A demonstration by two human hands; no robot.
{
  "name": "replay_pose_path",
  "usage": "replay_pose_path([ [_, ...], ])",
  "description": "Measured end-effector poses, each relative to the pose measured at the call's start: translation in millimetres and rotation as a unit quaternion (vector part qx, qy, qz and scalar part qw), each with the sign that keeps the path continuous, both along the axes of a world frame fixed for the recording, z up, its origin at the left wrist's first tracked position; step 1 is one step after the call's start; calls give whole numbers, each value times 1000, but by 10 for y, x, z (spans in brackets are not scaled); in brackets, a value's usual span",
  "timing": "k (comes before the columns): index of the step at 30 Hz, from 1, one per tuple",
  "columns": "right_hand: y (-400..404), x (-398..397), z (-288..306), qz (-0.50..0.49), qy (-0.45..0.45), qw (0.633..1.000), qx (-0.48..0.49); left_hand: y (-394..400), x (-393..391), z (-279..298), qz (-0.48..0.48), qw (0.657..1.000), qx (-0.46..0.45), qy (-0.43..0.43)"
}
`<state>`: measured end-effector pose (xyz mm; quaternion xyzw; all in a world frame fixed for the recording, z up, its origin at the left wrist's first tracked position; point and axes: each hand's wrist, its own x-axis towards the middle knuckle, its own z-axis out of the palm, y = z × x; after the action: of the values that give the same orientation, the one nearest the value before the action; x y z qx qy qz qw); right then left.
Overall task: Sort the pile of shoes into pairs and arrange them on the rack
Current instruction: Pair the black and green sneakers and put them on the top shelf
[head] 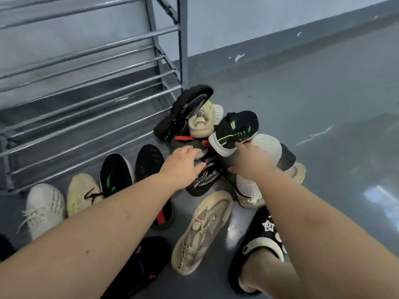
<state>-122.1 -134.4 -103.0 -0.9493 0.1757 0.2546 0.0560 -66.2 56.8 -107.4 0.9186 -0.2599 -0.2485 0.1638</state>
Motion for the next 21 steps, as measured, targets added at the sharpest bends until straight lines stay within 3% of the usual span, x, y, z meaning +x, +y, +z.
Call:
replay_pose_path([
  [2, -60, 54, -98, -24, -8, 999, 22, -171, 127, -51, 20, 999, -19, -20],
  [4, -61, 150, -166, -106, -43, 988, 106, -339, 244, -61, 49, 998, -40, 4],
  [6, -42, 252, -215, -200, -113, 954, 191, -499, 341, -66, 91, 992, -63, 58],
  [10, -68, 392, -304, -318, -180, 900, 239, -736, 479, -201, 187, 959, -103, 189],
  [12, -94, 468, -381, -398, -163, 860, 276, -820, 500, -276, 216, 942, -114, 232],
  [17, -31, 535, -500, -551, -126, 703, 432, -964, 501, -396, 246, 926, -140, 251],
  [21, 66, 527, -520, -606, -149, 640, 448, -898, 483, -372, 277, 899, -193, 280],
])
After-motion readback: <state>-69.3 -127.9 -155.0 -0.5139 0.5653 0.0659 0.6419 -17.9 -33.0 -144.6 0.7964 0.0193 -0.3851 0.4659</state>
